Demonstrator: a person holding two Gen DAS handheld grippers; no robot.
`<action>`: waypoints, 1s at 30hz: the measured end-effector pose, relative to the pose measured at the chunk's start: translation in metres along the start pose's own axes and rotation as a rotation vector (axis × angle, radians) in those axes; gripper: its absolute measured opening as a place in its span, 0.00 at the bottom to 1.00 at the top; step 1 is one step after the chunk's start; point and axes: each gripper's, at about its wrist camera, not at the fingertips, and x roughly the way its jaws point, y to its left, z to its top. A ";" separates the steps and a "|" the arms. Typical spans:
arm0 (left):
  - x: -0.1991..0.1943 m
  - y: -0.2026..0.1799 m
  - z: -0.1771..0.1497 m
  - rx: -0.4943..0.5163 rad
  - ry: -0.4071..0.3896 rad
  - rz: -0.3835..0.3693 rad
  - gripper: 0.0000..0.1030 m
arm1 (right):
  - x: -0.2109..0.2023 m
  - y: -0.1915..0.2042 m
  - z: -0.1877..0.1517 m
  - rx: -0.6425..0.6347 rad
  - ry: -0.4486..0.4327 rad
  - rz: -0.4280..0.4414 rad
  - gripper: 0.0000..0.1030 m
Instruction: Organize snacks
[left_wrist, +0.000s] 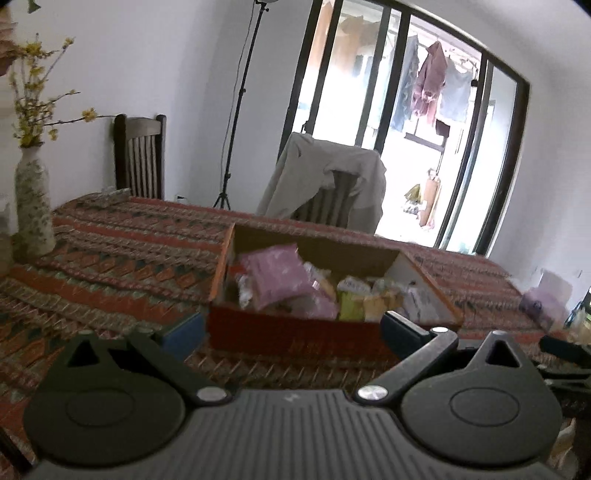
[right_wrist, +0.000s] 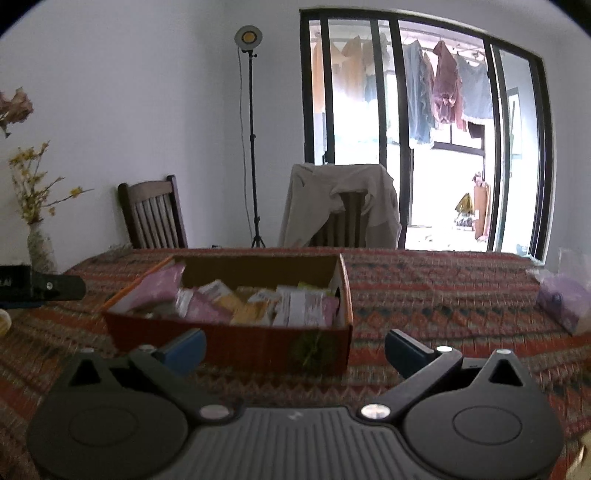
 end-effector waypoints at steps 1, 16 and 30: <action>-0.004 0.001 -0.006 0.008 0.004 0.004 1.00 | -0.004 0.000 -0.005 0.002 0.006 0.002 1.00; -0.031 -0.001 -0.069 0.065 0.093 -0.010 1.00 | -0.029 -0.002 -0.057 0.048 0.103 0.016 1.00; -0.031 -0.013 -0.087 0.109 0.124 -0.029 1.00 | -0.027 -0.005 -0.069 0.062 0.137 0.012 1.00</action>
